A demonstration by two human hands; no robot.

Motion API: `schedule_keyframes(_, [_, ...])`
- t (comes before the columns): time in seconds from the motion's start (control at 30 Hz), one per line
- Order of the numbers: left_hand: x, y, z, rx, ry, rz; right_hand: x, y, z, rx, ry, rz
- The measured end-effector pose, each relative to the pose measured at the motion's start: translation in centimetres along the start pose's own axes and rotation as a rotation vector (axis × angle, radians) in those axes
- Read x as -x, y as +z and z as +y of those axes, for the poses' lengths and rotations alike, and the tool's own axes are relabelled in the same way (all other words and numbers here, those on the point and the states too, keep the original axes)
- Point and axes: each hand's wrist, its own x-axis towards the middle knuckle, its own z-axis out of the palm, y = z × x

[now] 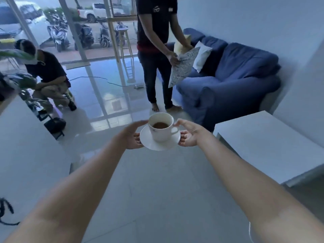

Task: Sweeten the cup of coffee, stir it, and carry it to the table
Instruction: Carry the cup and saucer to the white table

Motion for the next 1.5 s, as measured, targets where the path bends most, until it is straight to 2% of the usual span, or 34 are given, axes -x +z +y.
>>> schedule_keyframes(0.27, [-8.1,11.4,5.5,-0.212,-0.037,-0.15,-2.3,-8.6,-7.1,-0.181,-0.105,0.149])
schedule_keyframes(0.57, [-15.6,24.4,8.2,-0.379,-0.047,-0.279,-4.5,-19.3,-13.1,-0.31,-0.137,0.253])
schedule_keyframes(0.77, [-20.0,36.5,9.8,-0.441,-0.041,-0.357,-5.1,-29.3,-19.1,-0.393,-0.186,0.349])
schedule_keyframes(1.13, [-25.2,53.7,8.2,-0.522,-0.14,-0.471,-4.2,-43.6,-23.4,-0.502,-0.243,0.522])
schedule_keyframes(1.5, [-30.9,68.4,6.0,-0.687,-0.259,-0.652,-4.0,-55.1,-24.9,-0.738,-0.297,0.659])
